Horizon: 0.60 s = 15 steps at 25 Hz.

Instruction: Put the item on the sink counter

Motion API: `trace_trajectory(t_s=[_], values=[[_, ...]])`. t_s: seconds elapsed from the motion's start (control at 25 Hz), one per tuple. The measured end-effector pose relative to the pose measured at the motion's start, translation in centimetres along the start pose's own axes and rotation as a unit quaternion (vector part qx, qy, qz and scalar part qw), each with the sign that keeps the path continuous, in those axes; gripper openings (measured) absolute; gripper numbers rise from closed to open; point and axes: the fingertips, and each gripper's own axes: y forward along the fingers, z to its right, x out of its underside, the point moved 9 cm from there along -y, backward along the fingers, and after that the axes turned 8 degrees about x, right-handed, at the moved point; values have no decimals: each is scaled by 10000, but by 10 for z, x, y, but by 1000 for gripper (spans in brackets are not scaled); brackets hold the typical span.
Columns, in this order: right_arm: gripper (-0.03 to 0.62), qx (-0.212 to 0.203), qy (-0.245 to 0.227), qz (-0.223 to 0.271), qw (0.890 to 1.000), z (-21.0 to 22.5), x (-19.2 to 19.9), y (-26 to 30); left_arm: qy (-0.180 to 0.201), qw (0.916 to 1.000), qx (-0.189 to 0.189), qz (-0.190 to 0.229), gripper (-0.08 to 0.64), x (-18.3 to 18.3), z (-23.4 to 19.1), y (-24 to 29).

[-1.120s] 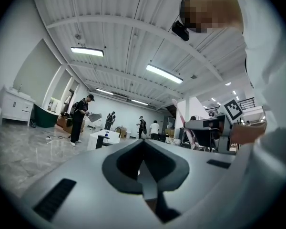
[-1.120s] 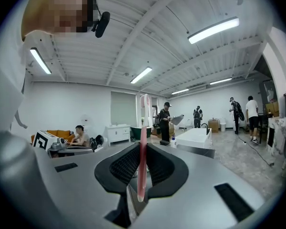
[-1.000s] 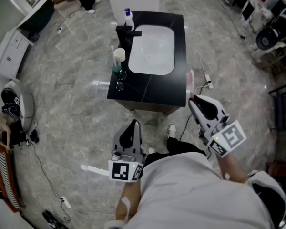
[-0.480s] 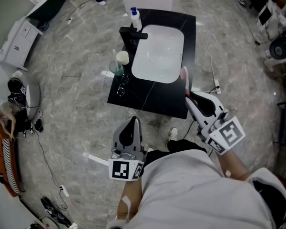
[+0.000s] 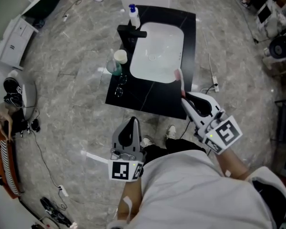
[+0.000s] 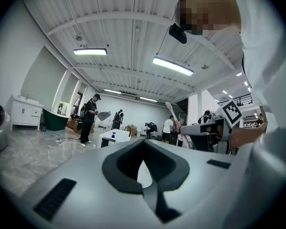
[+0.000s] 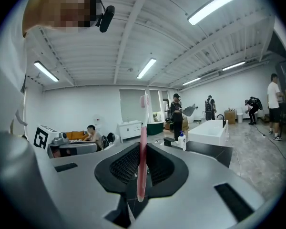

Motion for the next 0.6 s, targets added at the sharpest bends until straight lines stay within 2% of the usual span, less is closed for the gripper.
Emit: trace_trajectory(t_s=[0.32, 0.6], values=[[63, 152, -74, -343, 9993, -17, 11, 10, -242, 9996, 161, 56, 3, 5, -16, -8], [63, 204, -191, -297, 9992, -32, 10, 17, -256, 9994, 220, 68, 3, 8, -25, -24]])
